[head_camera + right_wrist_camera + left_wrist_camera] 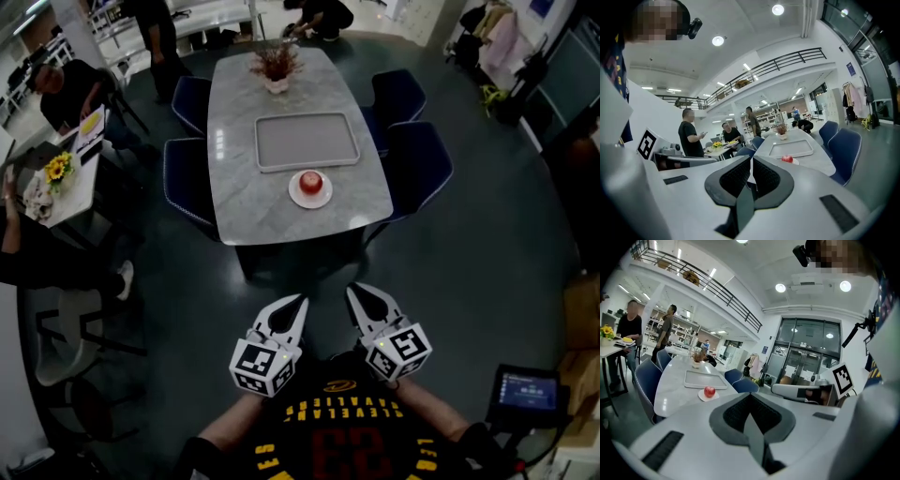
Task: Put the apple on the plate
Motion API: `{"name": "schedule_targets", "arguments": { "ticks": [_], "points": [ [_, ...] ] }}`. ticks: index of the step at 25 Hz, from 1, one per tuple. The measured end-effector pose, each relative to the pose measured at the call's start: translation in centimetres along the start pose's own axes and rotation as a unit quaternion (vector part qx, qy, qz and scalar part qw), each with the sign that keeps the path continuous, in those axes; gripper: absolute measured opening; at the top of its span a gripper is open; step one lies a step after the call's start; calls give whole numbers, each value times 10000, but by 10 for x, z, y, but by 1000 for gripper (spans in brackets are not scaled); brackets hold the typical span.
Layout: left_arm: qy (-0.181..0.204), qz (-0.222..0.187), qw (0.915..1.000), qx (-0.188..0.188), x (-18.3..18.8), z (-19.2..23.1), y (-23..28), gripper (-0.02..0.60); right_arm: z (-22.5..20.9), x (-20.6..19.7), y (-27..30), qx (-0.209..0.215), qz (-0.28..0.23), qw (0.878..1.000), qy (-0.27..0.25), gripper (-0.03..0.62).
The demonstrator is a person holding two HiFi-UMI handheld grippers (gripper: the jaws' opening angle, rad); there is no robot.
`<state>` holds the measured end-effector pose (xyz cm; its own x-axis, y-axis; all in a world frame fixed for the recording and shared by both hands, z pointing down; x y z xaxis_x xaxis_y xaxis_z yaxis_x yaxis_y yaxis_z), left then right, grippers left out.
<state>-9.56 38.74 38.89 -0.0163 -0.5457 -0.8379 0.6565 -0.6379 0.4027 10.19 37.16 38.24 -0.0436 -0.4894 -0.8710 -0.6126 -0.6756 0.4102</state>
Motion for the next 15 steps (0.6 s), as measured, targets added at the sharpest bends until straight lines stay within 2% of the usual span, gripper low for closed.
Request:
{"name": "schedule_targets", "arguments": {
  "ticks": [8,15],
  "points": [
    [-17,85,10000,-13,13,24,23,2,-18,6,20,-119,120,9998,93,6],
    [-58,142,9995,272,33,41,48,2,-52,23,62,237,194,9995,85,6]
  ]
}}
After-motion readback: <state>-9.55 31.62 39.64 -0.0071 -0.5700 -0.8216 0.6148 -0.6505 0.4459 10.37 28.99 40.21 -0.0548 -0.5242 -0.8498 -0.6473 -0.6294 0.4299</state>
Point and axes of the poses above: the fingertips, and each gripper's own axes: y forward along the fingers, z to its left, x out of its top, the point moved 9 cm from there along -y, backward along the fingers, and after that the axes turned 12 degrees about z, right-handed, at the moved point
